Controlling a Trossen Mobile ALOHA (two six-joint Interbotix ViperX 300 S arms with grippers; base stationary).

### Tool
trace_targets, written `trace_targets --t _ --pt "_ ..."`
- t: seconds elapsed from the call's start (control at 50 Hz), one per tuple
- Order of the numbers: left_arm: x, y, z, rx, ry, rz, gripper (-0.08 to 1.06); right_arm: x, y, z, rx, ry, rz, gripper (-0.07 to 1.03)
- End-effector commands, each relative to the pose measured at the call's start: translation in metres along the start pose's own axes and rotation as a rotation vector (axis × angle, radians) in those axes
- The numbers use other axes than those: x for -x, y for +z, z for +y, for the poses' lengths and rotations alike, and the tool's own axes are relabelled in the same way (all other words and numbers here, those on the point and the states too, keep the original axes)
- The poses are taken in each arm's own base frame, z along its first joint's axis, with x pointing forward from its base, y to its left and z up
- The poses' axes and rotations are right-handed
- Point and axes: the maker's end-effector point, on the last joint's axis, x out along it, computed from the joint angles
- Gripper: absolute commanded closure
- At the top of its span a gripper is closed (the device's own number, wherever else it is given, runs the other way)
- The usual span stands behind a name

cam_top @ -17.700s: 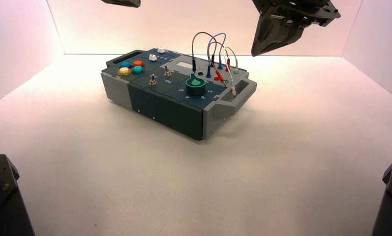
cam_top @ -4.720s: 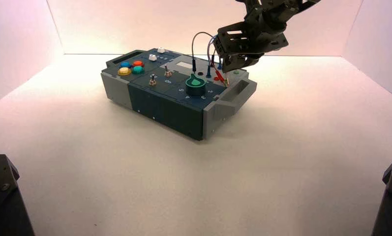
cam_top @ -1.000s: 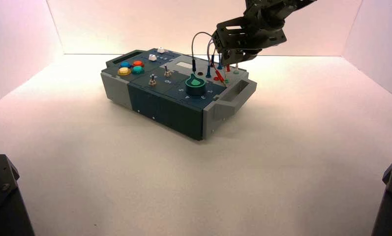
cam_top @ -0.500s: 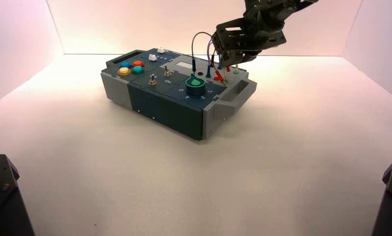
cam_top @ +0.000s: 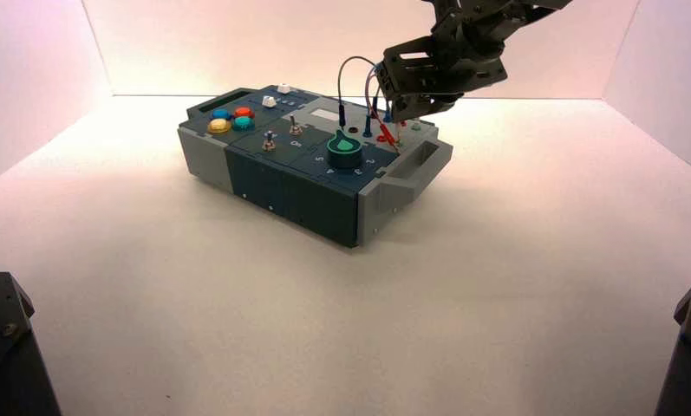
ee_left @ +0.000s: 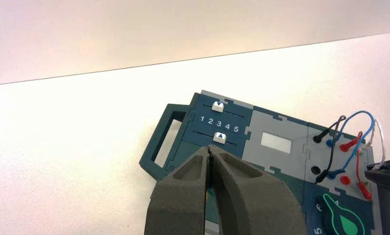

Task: Insert the white wire.

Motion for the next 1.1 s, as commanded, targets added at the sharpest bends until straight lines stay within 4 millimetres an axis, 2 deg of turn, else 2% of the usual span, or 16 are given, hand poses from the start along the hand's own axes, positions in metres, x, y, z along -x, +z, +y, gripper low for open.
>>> trace_targets --t 0.02,0.3,0.58,0.7,1.1 --pt "0.003 0.017 0.005 0.008 0.013 -0.045 1.01 0.004 0.014 0.002 0.007 0.003 -0.049 0.98" --pt "0.002 0.017 0.005 0.006 0.013 -0.044 1.01 0.006 0.020 0.002 0.020 0.000 -0.087 0.98" --pt "0.002 0.017 0.005 0.008 0.013 -0.045 1.01 0.017 0.025 -0.001 0.013 -0.012 -0.162 0.98" --pt "0.003 0.019 0.005 0.006 0.014 -0.053 1.01 0.021 0.023 -0.002 0.003 -0.016 -0.176 0.98" --pt "0.002 0.016 0.005 0.008 0.014 -0.047 1.01 0.018 0.017 -0.002 -0.081 -0.011 -0.153 0.98"
